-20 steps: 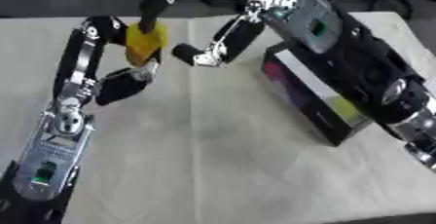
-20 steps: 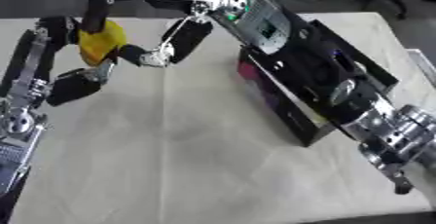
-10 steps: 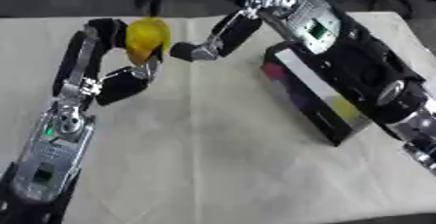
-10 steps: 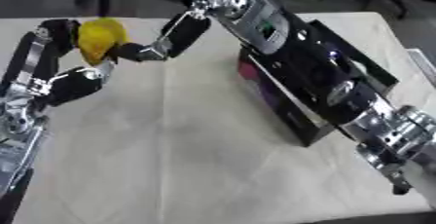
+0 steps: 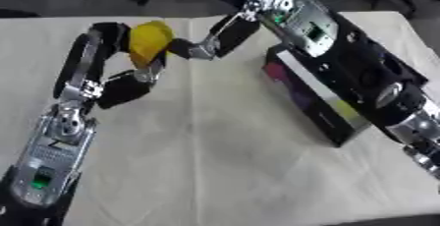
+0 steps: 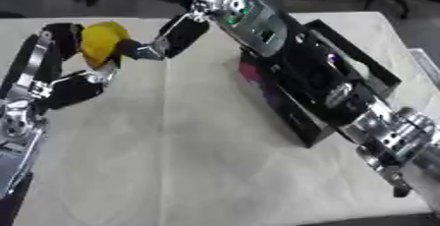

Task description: Pick up the objects with one hand, pass them to the other hand, and then place them into the box on the other side of the table.

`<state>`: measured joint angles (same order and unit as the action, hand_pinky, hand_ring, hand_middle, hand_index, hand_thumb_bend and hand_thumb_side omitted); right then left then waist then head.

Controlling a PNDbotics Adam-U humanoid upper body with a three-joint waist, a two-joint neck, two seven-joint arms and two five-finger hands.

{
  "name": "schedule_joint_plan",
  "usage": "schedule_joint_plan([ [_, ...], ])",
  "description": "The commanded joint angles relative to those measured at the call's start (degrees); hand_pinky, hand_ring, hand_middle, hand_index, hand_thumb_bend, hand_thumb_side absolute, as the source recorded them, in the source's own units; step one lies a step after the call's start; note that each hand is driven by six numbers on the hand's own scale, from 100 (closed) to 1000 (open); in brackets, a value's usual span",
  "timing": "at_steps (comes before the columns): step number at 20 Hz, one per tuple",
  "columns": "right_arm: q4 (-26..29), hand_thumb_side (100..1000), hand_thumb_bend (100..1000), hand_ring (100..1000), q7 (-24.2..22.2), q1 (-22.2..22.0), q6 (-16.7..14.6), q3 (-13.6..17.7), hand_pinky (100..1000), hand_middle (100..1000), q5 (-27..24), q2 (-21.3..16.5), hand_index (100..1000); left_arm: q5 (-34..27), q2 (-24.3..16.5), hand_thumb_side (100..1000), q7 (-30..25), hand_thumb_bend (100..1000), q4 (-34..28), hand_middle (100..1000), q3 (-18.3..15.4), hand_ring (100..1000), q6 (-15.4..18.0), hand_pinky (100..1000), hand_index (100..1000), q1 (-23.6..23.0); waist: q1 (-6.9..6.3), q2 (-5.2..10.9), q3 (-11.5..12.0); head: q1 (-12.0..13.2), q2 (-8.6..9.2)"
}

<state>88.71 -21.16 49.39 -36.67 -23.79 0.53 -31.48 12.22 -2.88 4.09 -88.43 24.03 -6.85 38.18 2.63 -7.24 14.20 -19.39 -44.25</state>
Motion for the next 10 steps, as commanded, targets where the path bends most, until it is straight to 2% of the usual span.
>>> schedule_joint_plan([
  [1, -0.45, 108, 171, 769, -0.66, 0.98, 0.3, 0.63, 904, 778, 0.87, -0.47, 869, -0.27, 0.43, 100, -0.09, 123, -1.49, 399, 0.14, 568, 0.14, 655, 440, 0.85, -0.06, -0.19, 0.1, -0.3, 0.13],
  [10, -1.96, 123, 107, 768, -1.87, 0.47, 0.49, 0.75, 905, 778, 2.51, -0.52, 872, 1.36, 0.45, 100, 0.22, 123, -2.18, 400, 0.8, 568, 1.41, 658, 439, 1.23, -0.09, -0.49, 0.22, -0.76, 0.13],
])
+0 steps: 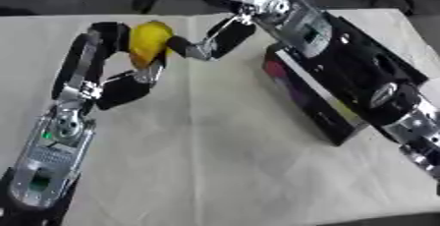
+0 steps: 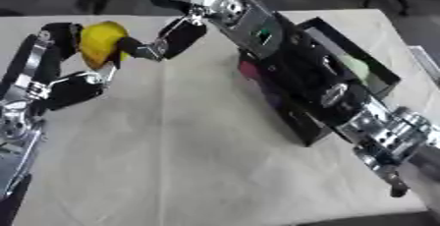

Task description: Pick up the objects with one hand, pass them to the other hand, and then place them into the box on the other side of the table.

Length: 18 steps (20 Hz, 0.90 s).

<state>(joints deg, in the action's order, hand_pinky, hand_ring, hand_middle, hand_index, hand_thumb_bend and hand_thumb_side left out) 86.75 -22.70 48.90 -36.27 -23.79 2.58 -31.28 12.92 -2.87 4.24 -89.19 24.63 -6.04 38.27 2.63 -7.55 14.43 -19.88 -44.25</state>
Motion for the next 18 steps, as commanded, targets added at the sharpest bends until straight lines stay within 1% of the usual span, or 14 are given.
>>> schedule_joint_plan([
  [1, -0.16, 126, 104, 768, -0.48, 0.95, 0.13, 0.75, 905, 778, 0.54, -0.7, 872, 0.93, 0.44, 100, 0.02, 124, -1.47, 400, 0.29, 569, 0.73, 658, 440, 1.18, -0.09, -0.2, -0.01, -0.31, 0.13],
  [13, -1.82, 145, 100, 769, -2.19, 0.73, -0.24, 0.89, 907, 770, 2.43, -0.24, 874, 3.02, 0.61, 100, -1.12, 120, -1.74, 403, 0.64, 575, 2.04, 666, 441, 1.34, -0.05, -0.55, 0.11, -0.58, 0.13],
  [15, -2.02, 143, 100, 771, -2.51, 0.67, -0.16, 0.9, 907, 738, 2.31, -0.2, 850, 3.4, 0.64, 100, -1.44, 119, -1.74, 403, 0.61, 576, 2.23, 667, 442, 1.31, -0.06, -0.59, 0.11, -0.62, 0.13],
  [18, -2.34, 109, 100, 767, -3.36, 0.59, 0.48, 0.84, 904, 659, 1.05, -0.14, 796, 4.4, 0.75, 100, -1.74, 116, -1.73, 405, 0.59, 578, 2.27, 668, 444, 1.23, -0.09, -0.66, 0.08, -0.65, 0.13],
])
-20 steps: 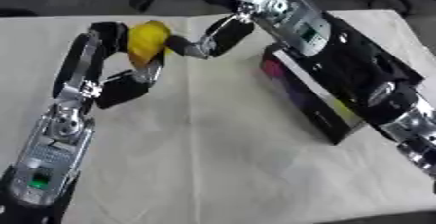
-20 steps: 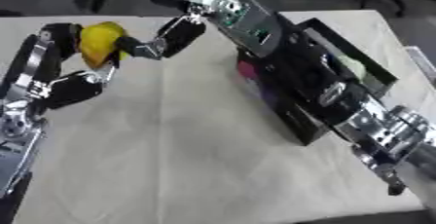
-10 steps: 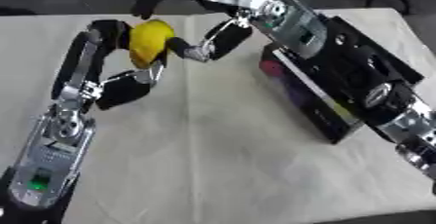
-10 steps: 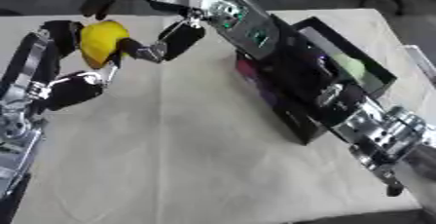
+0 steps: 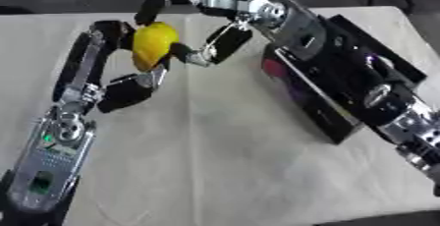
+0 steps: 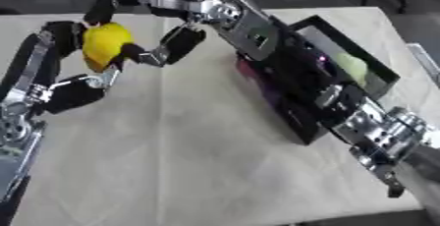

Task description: Pick up the objects with one hand, pass them to the other hand, and then place them into the box on the other side of the table.

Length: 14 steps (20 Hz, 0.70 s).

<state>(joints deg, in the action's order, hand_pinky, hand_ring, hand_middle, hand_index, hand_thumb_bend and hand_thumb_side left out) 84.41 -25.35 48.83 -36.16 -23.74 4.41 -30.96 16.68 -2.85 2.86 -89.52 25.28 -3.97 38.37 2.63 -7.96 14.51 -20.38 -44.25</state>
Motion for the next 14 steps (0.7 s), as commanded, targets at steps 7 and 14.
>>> schedule_joint_plan([
  [7, -0.16, 100, 100, 726, -3.32, 0.55, 3.21, 0.64, 887, 554, -6.6, -0.33, 725, 1.36, 1.04, 100, -0.92, 100, -1.51, 415, 0.15, 584, -0.12, 671, 456, 1.03, -0.15, -0.34, -0.03, -0.41, 0.13],
  [14, 0.25, 138, 100, 714, -7.85, 0.44, 6.75, 0.54, 889, 512, -11.47, -0.41, 699, 0.96, 1.24, 130, 0.23, 159, -1.46, 449, 0.08, 594, -0.93, 673, 493, 0.92, -0.1, -0.33, -0.01, -0.8, 0.13],
])
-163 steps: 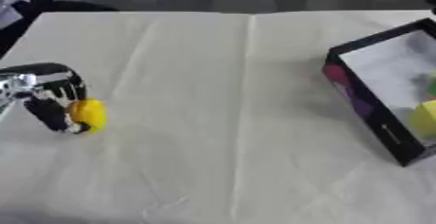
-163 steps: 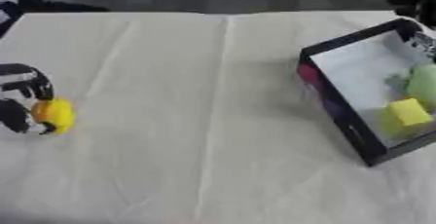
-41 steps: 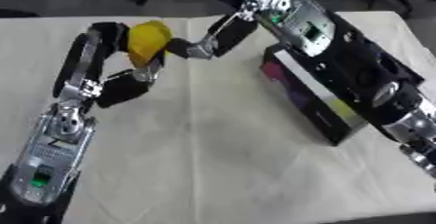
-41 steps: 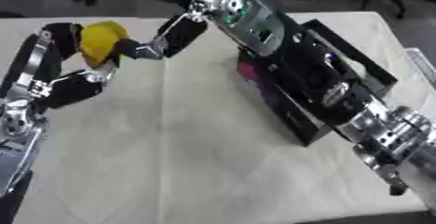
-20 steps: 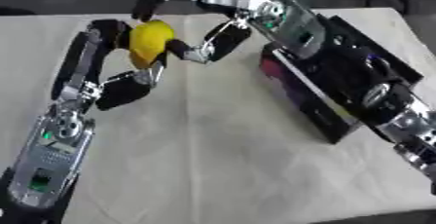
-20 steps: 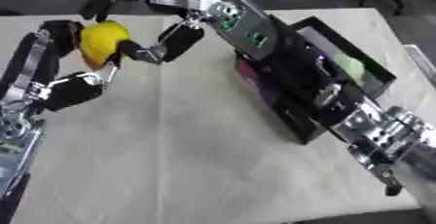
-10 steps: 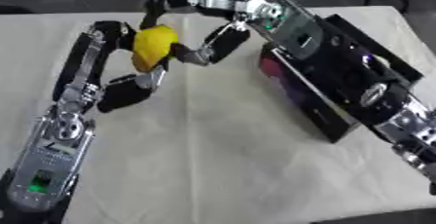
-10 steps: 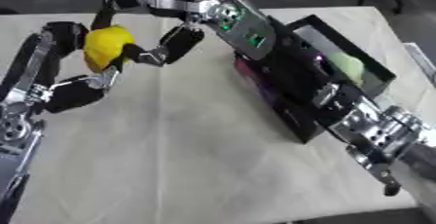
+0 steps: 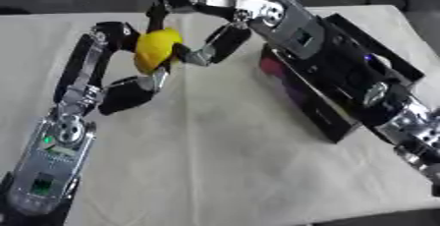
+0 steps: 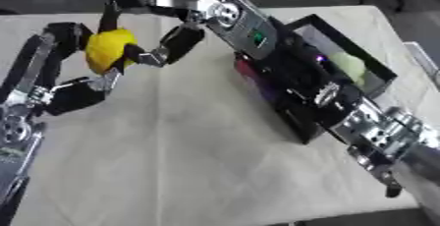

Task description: Pick up the objects with one hand, pass them to the other hand, and then place them into the box on the other side of the table.

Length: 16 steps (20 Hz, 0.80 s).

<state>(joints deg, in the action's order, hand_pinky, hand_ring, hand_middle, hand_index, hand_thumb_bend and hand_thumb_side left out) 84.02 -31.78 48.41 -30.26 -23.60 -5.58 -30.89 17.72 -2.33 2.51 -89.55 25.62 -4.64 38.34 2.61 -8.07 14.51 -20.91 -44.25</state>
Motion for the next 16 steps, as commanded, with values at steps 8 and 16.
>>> schedule_joint_plan([
  [8, 1.02, 143, 100, 697, -3.03, 0.72, 2.74, 0.55, 883, 479, -3.48, -0.48, 672, -0.14, 0.81, 241, 1.25, 565, -1.38, 542, -0.03, 662, -0.44, 700, 649, 0.86, -0.08, -0.22, 0.02, -0.52, 0.13],
  [16, 1.16, 133, 100, 691, -2.81, 0.68, 3.85, 0.98, 878, 473, -4.93, -0.69, 667, 4.67, 0.83, 387, -2.11, 801, -1.5, 635, 0.21, 751, -0.6, 746, 764, 0.75, -0.12, -0.3, -0.03, -0.66, 0.13],
])
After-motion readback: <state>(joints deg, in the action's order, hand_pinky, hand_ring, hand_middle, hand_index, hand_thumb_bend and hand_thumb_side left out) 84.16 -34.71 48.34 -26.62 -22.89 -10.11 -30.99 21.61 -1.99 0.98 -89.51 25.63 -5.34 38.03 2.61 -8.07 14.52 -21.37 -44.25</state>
